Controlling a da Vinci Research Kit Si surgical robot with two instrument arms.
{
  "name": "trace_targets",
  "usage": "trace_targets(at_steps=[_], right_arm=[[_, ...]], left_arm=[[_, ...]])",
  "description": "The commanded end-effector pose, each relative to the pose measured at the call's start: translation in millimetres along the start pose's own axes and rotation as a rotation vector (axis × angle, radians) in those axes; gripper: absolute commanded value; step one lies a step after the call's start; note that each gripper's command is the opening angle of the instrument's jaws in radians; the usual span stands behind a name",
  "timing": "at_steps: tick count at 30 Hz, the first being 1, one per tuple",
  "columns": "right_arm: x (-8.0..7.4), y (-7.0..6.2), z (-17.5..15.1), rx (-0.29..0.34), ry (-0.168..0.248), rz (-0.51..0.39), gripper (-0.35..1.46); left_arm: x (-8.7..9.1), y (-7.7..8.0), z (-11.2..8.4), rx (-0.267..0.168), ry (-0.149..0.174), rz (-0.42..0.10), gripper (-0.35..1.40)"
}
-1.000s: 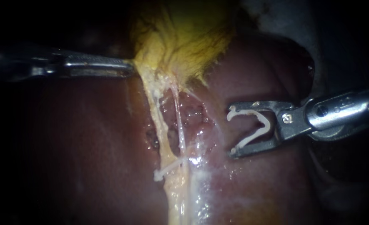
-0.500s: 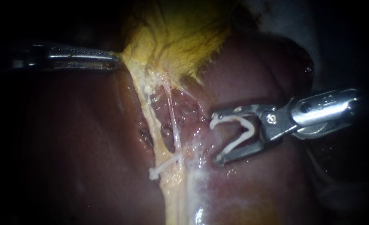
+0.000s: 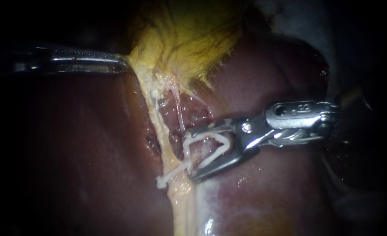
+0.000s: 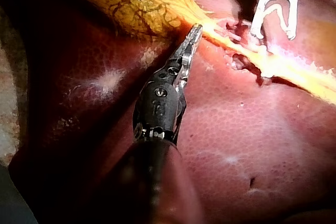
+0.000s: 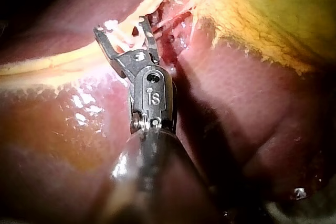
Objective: Clipping second clip left tube
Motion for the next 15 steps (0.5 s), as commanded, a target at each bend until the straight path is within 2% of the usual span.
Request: trace_targets(at_steps=[1, 15], right_arm=[[-0.2, 0.2, 0.2, 0.002, -0.004, 0.005, 0.55], [-5.8, 4.7, 2.7, 0.018, -0.026, 0.059, 0.56]], left_arm=[[0.0, 0.0, 0.0, 0.0, 0.0, 0.0, -0.35], [0.0, -0.1, 0.0, 0.0, 0.0, 0.0, -0.35]])
